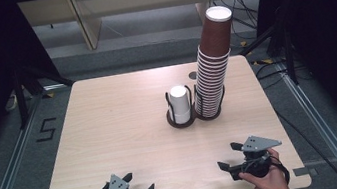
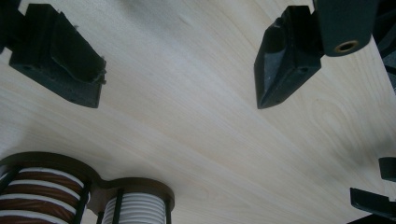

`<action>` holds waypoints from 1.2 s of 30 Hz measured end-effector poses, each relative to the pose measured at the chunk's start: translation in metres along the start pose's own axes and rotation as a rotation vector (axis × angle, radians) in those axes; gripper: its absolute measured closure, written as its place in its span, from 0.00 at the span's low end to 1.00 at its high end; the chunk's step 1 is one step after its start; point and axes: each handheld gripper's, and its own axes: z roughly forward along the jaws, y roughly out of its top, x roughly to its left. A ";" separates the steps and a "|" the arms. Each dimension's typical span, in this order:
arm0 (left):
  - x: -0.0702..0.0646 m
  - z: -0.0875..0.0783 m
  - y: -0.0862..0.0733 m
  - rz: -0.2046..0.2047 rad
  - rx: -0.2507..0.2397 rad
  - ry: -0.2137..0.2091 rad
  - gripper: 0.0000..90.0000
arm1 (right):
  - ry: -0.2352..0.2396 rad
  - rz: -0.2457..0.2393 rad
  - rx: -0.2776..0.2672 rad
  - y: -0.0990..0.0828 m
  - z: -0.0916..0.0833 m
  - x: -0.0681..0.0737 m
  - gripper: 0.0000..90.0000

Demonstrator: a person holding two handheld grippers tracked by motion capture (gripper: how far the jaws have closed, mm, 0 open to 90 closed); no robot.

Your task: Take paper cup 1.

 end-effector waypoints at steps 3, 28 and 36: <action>0.000 0.000 0.000 0.001 0.007 0.004 0.16 | 0.006 -0.002 0.000 0.001 0.001 0.000 0.19; 0.003 0.001 0.000 -0.006 -0.015 0.004 0.16 | 0.013 -0.040 -0.015 0.024 0.019 0.005 0.19; 0.004 0.000 0.000 -0.010 -0.012 0.006 0.16 | 0.016 -0.066 -0.016 0.041 0.028 0.006 0.21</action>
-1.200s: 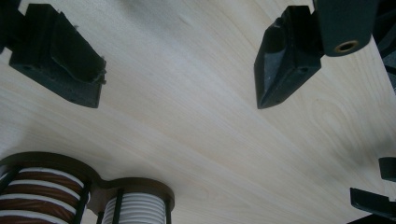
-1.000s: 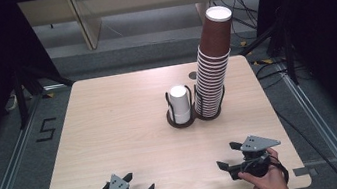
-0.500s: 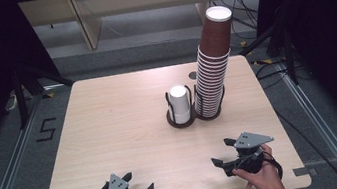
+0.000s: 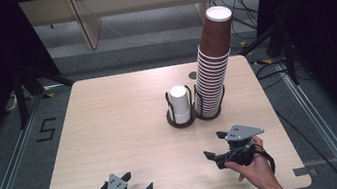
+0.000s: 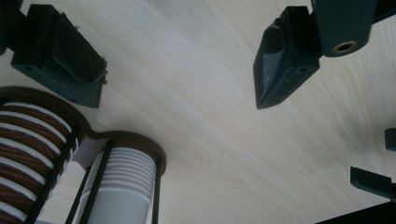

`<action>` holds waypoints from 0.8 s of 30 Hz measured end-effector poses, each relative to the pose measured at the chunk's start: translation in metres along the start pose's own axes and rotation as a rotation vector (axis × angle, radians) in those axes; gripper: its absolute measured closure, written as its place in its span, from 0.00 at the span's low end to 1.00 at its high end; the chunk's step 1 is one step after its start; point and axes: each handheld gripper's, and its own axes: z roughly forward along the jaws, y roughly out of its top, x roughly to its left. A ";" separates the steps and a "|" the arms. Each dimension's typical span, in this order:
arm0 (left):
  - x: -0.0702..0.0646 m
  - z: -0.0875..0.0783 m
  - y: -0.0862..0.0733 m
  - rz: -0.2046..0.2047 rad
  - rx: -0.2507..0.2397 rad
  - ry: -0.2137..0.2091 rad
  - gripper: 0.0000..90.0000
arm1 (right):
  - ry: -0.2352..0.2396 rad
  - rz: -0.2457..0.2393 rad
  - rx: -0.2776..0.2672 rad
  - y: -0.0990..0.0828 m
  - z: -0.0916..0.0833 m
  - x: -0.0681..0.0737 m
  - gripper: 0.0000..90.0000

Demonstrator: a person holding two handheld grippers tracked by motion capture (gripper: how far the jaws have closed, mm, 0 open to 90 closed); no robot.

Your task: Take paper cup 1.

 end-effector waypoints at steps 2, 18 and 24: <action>0.000 -0.001 0.000 -0.001 0.006 0.008 0.16 | -0.004 0.000 0.002 0.004 0.002 0.000 0.21; 0.001 -0.001 0.000 0.005 0.009 0.010 0.16 | -0.006 -0.041 -0.022 0.035 0.018 0.000 0.24; 0.002 -0.001 0.000 0.003 0.011 0.014 0.16 | -0.016 -0.047 -0.044 0.057 0.028 -0.002 0.29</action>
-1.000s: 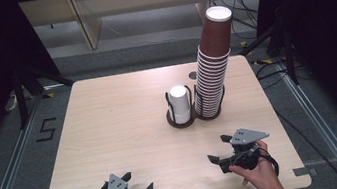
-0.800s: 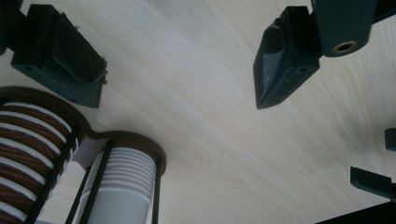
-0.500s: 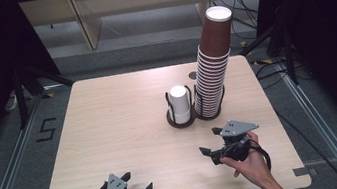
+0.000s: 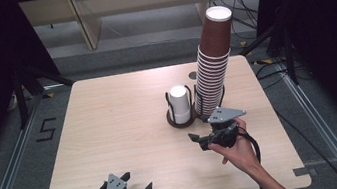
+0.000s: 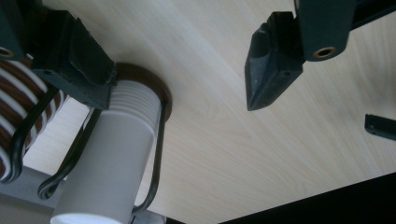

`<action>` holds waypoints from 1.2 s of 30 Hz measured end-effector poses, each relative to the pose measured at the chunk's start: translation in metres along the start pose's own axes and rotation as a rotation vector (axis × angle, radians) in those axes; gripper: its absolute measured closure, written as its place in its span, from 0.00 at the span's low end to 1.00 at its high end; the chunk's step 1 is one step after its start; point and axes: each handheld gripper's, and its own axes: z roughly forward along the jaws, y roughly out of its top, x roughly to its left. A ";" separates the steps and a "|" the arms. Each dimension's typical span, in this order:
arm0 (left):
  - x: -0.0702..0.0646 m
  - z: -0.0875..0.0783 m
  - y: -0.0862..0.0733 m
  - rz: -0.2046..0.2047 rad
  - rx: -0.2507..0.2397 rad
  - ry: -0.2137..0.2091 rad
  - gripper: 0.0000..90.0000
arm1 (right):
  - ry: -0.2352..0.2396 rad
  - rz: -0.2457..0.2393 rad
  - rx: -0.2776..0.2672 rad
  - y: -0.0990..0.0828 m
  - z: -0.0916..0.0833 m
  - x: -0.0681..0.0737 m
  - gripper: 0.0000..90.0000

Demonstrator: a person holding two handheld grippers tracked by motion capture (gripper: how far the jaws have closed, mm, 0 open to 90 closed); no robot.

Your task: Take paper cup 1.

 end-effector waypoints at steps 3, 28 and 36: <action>0.001 0.000 0.000 0.000 -0.003 -0.004 0.16 | -0.002 0.004 -0.001 0.005 0.004 -0.001 0.29; 0.002 -0.001 0.000 -0.014 -0.012 -0.002 0.16 | -0.153 0.017 -0.038 0.064 0.049 -0.023 0.35; 0.002 -0.001 0.000 -0.015 -0.005 0.001 0.16 | -0.178 0.055 -0.011 0.072 0.064 -0.029 0.35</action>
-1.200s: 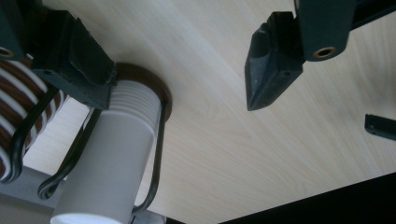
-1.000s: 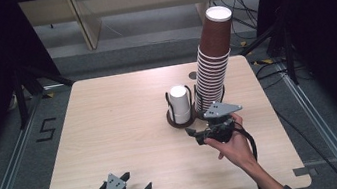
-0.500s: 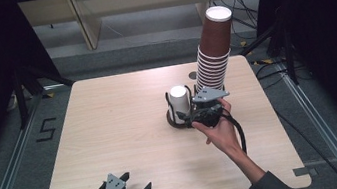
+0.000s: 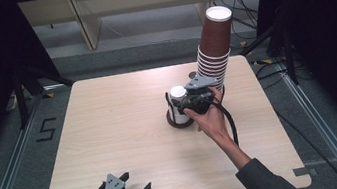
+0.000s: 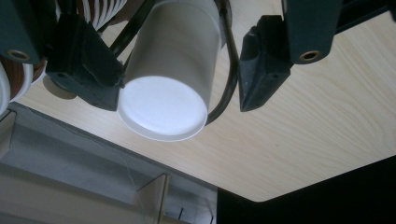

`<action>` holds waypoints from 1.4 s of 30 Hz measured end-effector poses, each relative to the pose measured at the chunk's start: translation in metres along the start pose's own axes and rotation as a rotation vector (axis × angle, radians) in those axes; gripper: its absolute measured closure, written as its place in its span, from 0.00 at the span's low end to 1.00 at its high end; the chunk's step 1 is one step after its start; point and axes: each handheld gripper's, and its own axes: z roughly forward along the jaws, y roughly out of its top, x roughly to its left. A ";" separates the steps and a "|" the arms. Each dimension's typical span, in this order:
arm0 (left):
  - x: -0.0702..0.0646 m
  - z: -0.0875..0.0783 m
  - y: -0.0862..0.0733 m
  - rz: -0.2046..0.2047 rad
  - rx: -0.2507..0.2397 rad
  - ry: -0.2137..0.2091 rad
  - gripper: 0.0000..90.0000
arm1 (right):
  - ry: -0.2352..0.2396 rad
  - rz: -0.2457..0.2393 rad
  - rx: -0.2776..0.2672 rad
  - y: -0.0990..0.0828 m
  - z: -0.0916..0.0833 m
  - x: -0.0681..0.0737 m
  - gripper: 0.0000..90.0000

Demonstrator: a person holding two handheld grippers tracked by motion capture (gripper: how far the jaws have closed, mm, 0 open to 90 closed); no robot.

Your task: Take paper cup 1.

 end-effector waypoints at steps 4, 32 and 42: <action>0.000 0.000 0.000 0.006 0.006 0.000 0.16 | -0.041 -0.021 0.009 0.003 0.008 -0.001 0.35; 0.000 0.000 0.000 -0.001 -0.005 -0.008 0.16 | -0.069 0.018 0.072 0.013 0.038 -0.005 0.39; 0.000 0.000 0.000 0.011 0.008 -0.005 0.16 | -0.089 0.009 0.016 0.033 0.019 -0.003 0.39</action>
